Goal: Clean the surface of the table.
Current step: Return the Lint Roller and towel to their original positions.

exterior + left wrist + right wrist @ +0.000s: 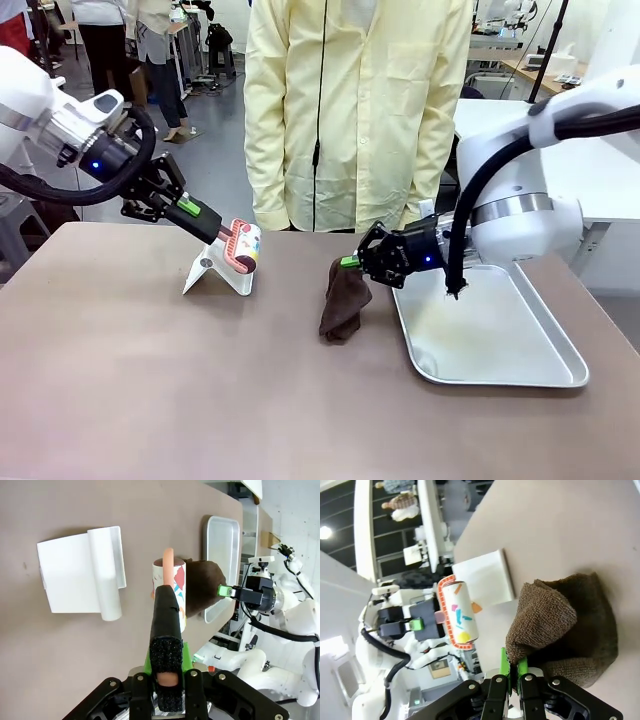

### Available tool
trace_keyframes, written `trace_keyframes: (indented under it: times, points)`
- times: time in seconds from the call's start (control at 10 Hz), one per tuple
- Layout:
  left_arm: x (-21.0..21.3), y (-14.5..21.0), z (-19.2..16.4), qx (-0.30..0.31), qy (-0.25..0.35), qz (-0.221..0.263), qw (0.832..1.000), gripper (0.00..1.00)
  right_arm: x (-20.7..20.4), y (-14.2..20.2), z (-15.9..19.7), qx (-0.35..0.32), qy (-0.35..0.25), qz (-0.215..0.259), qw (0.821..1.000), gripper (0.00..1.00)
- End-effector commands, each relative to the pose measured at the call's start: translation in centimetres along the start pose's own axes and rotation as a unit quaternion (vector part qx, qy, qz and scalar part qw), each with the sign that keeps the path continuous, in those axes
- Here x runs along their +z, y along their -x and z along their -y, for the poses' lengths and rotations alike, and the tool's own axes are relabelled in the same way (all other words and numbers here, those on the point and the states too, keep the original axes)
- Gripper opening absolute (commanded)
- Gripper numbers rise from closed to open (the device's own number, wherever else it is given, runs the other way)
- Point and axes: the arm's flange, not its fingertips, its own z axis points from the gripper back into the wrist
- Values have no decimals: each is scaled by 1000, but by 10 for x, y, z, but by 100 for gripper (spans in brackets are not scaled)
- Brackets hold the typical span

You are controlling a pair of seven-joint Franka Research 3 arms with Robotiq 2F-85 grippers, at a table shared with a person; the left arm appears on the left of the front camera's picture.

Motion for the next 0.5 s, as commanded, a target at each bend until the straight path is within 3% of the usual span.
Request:
trace_keyframes:
  times: [0.0,0.4]
  points:
    - [-4,-10,7,13,-24,4,1000,22,-11,-15,-8,-6,31,4,999,6]
    - [-24,-32,0,28,-42,1,999,22,-15,-20,4,-24,24,-2,999,6]
